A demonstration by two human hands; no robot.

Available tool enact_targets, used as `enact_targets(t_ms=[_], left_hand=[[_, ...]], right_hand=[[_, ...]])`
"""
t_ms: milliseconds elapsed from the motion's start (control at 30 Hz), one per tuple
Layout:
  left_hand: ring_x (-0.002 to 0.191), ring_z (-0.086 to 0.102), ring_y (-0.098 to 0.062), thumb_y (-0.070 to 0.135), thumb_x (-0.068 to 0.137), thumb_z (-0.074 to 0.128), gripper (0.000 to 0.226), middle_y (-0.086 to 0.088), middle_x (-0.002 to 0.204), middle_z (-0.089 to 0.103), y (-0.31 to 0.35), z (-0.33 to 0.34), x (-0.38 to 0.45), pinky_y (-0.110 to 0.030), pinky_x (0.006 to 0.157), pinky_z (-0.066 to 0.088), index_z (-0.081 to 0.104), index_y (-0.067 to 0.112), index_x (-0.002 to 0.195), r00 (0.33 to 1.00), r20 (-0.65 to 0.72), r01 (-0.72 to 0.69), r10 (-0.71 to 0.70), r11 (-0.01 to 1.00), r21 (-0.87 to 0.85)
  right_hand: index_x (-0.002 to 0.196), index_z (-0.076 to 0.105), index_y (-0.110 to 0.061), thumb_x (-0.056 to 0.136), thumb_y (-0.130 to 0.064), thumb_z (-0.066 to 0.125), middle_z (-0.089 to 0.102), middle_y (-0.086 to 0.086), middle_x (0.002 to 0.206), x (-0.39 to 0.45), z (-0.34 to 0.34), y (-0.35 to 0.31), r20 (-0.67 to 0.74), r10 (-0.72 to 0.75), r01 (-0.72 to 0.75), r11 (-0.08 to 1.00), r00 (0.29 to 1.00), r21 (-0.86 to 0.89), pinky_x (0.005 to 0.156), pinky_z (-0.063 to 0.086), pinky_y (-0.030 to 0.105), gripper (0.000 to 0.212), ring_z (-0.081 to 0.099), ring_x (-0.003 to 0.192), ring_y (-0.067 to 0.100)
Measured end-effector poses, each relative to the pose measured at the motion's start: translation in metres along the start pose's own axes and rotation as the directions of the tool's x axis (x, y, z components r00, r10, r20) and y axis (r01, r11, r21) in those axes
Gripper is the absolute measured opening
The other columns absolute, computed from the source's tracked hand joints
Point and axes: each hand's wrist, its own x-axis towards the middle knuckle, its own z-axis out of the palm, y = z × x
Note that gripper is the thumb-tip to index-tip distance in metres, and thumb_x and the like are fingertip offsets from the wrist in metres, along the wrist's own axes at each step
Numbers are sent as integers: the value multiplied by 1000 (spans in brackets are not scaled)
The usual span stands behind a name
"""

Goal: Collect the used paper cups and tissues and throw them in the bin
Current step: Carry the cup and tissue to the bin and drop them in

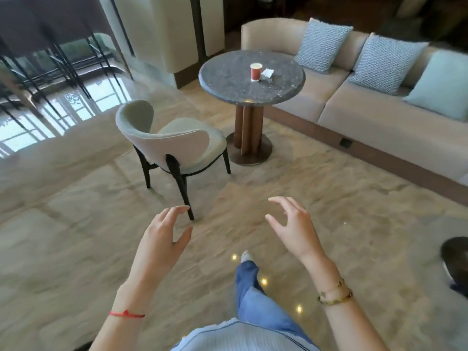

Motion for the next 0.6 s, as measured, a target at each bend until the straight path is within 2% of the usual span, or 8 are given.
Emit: enact_targets(t_ms=[133, 233, 300, 400, 500, 600], left_hand=[[114, 56, -18, 26, 88, 66, 43, 4, 125, 59, 21, 20, 108, -32, 92, 46, 54, 24, 128, 999, 5, -48, 48, 999, -16], [108, 57, -19, 25, 87, 67, 44, 5, 122, 59, 43, 32, 189, -30, 88, 46, 55, 24, 129, 997, 12, -80, 81, 996, -37], [105, 57, -19, 25, 87, 66, 44, 7, 123, 58, 56, 38, 238, -34, 88, 49, 54, 26, 130, 996, 7, -87, 88, 994, -65], [116, 54, -16, 24, 88, 65, 45, 9, 129, 56, 66, 48, 303, -37, 93, 48, 53, 25, 131, 995, -18, -97, 95, 991, -95], [118, 54, -15, 24, 87, 67, 44, 8, 127, 58, 70, 60, 365, -31, 95, 45, 54, 24, 129, 994, -24, -112, 110, 990, -92], [115, 54, -15, 27, 87, 66, 45, 8, 125, 58, 70, 76, 428, -25, 91, 40, 52, 27, 130, 993, -4, -122, 122, 990, -72]], right_hand=[[119, 59, -24, 86, -27, 67, 58, -8, 114, 90, -18, 28, -30, 1, -1, 1000, 1000, -17, 93, 48, 28, 34, 54, 111, 12], [120, 59, -26, 87, -28, 67, 57, -10, 113, 161, -37, 46, -59, -2, 0, 999, 998, -34, 91, 47, 24, 34, 54, 109, 10], [120, 59, -26, 87, -28, 66, 57, -10, 113, 207, -47, 57, -67, -5, 2, 999, 998, -48, 90, 45, 21, 34, 53, 108, 9], [119, 59, -24, 87, -28, 66, 58, -9, 114, 271, -57, 71, -62, -8, 4, 998, 998, -59, 90, 46, 23, 33, 53, 107, 9], [120, 59, -22, 88, -26, 66, 58, -6, 115, 330, -61, 86, -55, 3, -6, 998, 999, -63, 92, 46, 26, 34, 53, 108, 12], [121, 59, -21, 88, -25, 66, 58, -4, 116, 385, -60, 105, -49, 36, -39, 997, 998, -62, 92, 46, 29, 34, 53, 109, 14]])
